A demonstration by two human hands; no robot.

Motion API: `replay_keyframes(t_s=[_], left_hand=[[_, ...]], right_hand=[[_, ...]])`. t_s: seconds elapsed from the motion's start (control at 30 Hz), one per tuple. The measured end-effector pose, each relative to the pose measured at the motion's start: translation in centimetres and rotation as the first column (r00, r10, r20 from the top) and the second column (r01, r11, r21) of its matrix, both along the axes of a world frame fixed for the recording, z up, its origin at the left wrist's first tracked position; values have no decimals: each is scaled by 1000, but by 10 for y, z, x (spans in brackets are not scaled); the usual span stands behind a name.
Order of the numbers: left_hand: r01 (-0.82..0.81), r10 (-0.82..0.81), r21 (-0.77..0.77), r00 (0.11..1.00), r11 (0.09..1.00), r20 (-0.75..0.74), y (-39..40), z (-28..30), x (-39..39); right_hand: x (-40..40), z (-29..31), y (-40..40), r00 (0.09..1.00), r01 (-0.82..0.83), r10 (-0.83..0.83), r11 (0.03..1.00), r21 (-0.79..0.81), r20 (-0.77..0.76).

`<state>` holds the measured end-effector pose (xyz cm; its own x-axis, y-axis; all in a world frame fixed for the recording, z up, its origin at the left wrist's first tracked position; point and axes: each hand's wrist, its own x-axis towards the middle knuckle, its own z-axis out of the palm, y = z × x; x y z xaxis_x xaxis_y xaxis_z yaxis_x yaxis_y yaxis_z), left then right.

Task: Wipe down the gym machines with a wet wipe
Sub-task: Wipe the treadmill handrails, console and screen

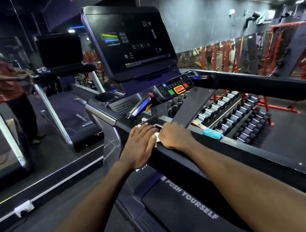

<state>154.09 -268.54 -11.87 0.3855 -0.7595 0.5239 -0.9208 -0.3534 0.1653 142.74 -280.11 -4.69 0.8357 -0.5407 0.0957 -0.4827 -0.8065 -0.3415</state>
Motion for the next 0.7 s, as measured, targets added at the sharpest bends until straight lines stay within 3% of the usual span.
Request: replay_keyframes(t_s=[0.13, 0.3, 0.43, 0.57, 0.7], left_hand=[[-193, 181, -86, 975, 977, -132, 2, 5, 35], [-44, 42, -49, 998, 998, -45, 5, 0, 46], [-209, 202, -41, 970, 977, -133, 14, 7, 87], [-70, 70, -13, 997, 997, -27, 15, 2, 88], [-239, 237, -8, 968, 971, -84, 22, 6, 125]], right_hand=[[19, 0, 8, 1000, -17, 17, 1000, -21, 5], [45, 1, 12, 1000, -27, 28, 999, -27, 11], [66, 3, 23, 999, -35, 35, 999, -18, 12], [86, 3, 26, 998, -49, 50, 998, -36, 26], [108, 2, 35, 997, -49, 53, 997, -59, 57]])
